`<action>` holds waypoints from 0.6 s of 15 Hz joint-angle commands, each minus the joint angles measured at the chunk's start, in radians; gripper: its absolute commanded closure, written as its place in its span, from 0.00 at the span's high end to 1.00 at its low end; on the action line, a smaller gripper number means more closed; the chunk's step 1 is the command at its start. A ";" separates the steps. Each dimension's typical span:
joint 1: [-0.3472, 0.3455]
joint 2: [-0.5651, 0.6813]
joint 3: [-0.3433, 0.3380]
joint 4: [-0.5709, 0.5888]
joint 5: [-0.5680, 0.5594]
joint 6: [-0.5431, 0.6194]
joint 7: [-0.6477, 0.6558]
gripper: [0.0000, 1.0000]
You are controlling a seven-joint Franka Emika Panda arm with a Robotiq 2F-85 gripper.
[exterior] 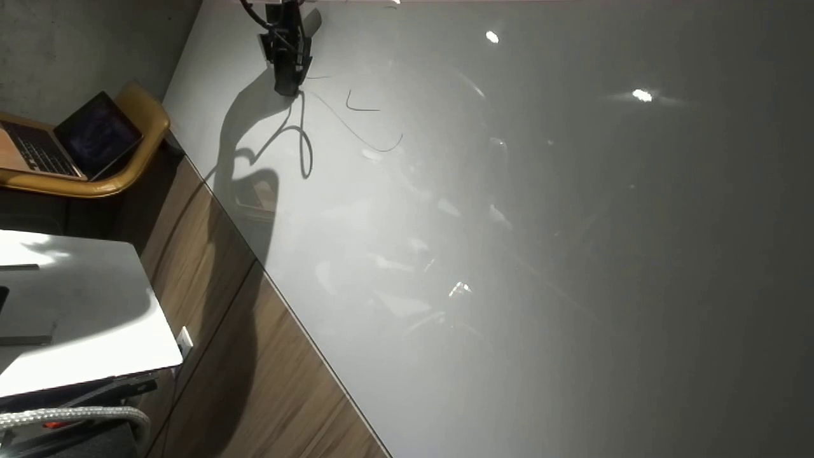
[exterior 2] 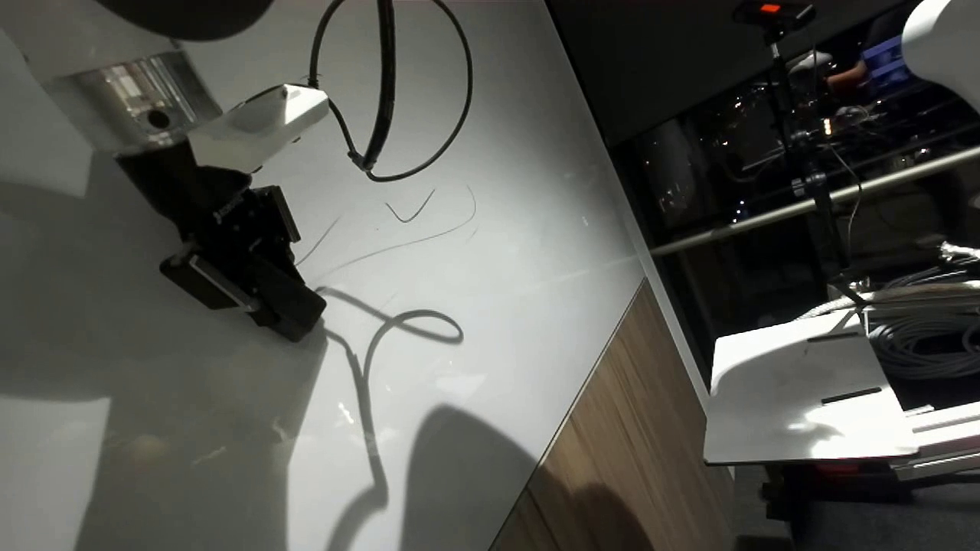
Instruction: Use the eraser to wipe the whiteboard.
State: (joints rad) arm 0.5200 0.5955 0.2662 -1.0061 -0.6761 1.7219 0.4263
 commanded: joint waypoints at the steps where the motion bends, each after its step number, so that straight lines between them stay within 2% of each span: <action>1: -0.077 -0.001 -0.043 -0.021 -0.054 0.112 -0.066 0.31; 9: -0.171 -0.231 -0.049 -0.364 -0.051 0.219 0.015 0.31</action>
State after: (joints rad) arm 0.4306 0.4468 0.2622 -1.2419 -0.6777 1.7987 0.4347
